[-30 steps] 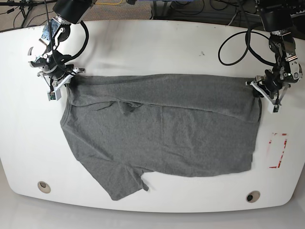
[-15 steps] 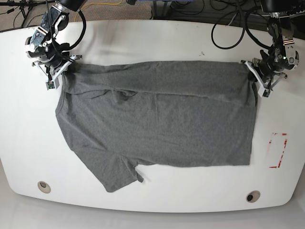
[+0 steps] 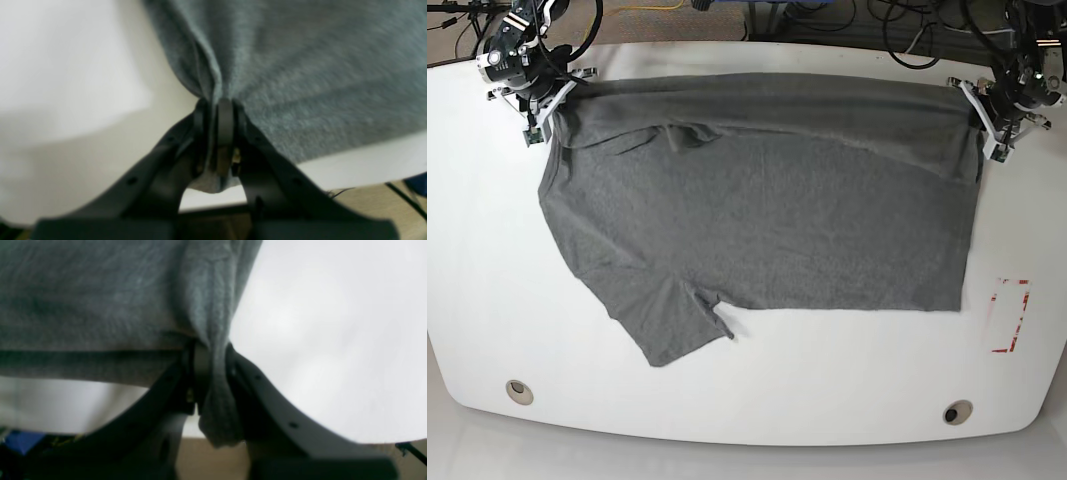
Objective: Fold the T-shirt properly
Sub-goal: 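Pinch the hem edge with both grippers and pull it taut, then move the right gripper inward along the hem and pinch the fabric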
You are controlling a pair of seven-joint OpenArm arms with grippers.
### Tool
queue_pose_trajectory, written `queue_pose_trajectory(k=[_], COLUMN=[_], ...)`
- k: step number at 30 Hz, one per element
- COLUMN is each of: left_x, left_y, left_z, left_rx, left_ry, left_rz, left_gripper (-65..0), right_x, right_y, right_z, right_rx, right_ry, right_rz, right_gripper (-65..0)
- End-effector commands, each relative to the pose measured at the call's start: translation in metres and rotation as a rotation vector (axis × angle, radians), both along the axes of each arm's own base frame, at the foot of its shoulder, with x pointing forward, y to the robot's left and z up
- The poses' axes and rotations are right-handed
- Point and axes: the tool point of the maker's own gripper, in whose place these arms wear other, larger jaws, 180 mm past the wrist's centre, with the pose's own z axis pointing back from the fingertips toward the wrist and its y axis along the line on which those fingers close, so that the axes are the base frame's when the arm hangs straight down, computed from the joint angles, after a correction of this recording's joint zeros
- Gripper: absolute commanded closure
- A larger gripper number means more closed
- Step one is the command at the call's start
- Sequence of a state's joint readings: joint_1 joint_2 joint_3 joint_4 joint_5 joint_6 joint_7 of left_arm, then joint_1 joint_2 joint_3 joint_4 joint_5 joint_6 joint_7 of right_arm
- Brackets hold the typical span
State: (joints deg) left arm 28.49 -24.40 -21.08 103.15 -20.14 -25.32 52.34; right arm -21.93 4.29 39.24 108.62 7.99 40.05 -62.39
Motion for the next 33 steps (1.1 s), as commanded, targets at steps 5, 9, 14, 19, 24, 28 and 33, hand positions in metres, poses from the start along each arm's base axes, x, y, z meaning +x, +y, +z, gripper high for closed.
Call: queue_pose_trajectory(k=[5, 9, 14, 19, 24, 28, 33], left_x=[0.002, 0.003, 0.011, 0.023, 0.032, 0.039, 0.044], left_y=[0.013, 0.013, 0.006, -0.005, -0.013, -0.013, -0.012], left_z=[0.012, 0.013, 0.025, 0.044, 0.057, 0.061, 0.064], left_rx=[0.05, 0.052, 0.057, 0.064, 0.068, 0.069, 0.07], left_ry=[-0.015, -0.018, -0.059, -0.122, -0.17, -0.188, -0.201], left_rz=[-0.019, -0.022, -0.047, -0.085, -0.11, -0.108, -0.106], left_gripper=[-5.8, -14.6, -25.4, -31.0, -32.1, -31.9, -31.9], right_x=[-0.005, 0.0, 0.01, 0.025, 0.037, 0.054, 0.067], right_y=[0.007, 0.012, 0.014, 0.014, 0.022, 0.039, 0.065], right_z=[0.004, 0.013, 0.027, 0.035, 0.04, 0.049, 0.062], right_rx=[-0.026, -0.037, -0.061, -0.066, -0.02, 0.078, 0.227], right_ry=[0.015, -0.012, -0.058, -0.104, -0.151, -0.232, -0.326], right_rz=[0.064, 0.083, 0.098, 0.098, 0.103, 0.114, 0.136], right_gripper=[-13.5, -30.9, -47.2, -48.8, -48.8, -48.8, -48.8])
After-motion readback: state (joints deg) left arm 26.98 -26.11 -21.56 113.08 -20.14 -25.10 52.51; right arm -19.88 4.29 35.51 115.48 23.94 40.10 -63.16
